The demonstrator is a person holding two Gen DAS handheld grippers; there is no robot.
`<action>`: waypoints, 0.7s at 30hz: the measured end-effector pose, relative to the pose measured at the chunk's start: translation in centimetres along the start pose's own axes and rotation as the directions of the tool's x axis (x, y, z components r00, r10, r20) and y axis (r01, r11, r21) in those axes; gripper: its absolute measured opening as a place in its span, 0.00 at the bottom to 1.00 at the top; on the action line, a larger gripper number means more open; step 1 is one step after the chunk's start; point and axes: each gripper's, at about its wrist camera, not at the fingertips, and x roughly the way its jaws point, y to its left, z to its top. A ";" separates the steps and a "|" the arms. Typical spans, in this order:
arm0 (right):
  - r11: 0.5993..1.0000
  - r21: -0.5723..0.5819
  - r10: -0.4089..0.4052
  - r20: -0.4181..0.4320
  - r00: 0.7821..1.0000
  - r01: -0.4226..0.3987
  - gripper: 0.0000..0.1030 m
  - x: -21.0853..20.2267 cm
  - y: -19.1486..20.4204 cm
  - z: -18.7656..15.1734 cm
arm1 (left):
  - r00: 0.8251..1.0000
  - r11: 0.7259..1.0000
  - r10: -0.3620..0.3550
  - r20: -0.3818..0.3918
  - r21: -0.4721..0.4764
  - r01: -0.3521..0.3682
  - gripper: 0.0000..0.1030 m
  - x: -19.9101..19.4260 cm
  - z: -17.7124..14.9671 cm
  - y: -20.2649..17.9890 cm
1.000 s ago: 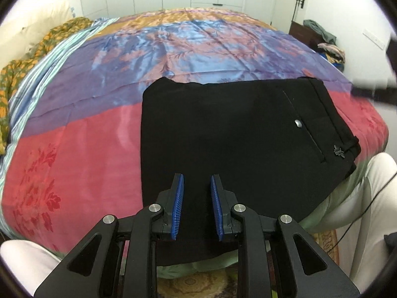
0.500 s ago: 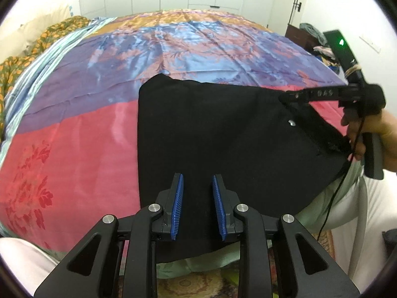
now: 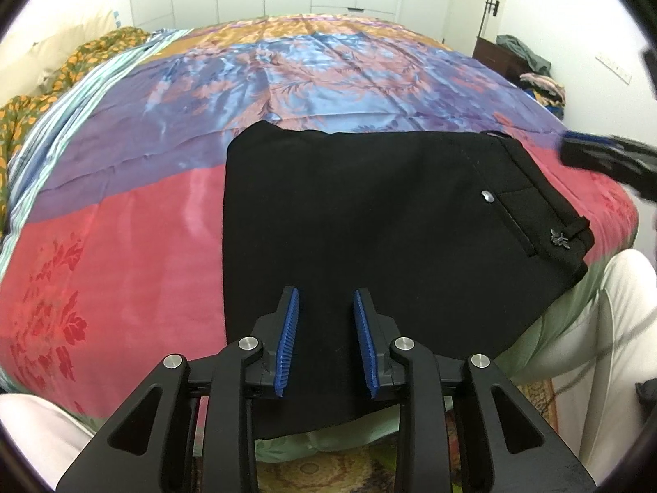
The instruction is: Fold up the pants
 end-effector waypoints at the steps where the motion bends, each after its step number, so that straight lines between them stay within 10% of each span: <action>1: 1.000 -0.010 0.016 0.005 1.000 -0.016 0.43 -0.8 0.6 -0.5 | 1.000 1.000 -0.002 -0.001 -0.002 0.002 0.27 0.0 0.0 0.1; 7: 0.998 -0.027 0.053 -0.062 0.997 -0.055 0.43 -1.6 2.5 -4.4 | 1.000 1.000 -0.006 -0.004 -0.010 0.006 0.27 0.2 0.1 0.1; 10: 0.998 0.059 0.033 -0.226 0.973 -0.020 0.43 1.6 0.6 -6.9 | 1.000 1.000 -0.010 -0.010 -0.002 0.010 0.29 0.3 -0.1 -0.1; 21: 0.998 0.054 0.040 -0.182 0.982 -0.030 0.44 1.6 0.2 -8.2 | 1.000 0.999 0.012 -0.003 0.037 -0.012 0.36 0.6 -0.1 -0.8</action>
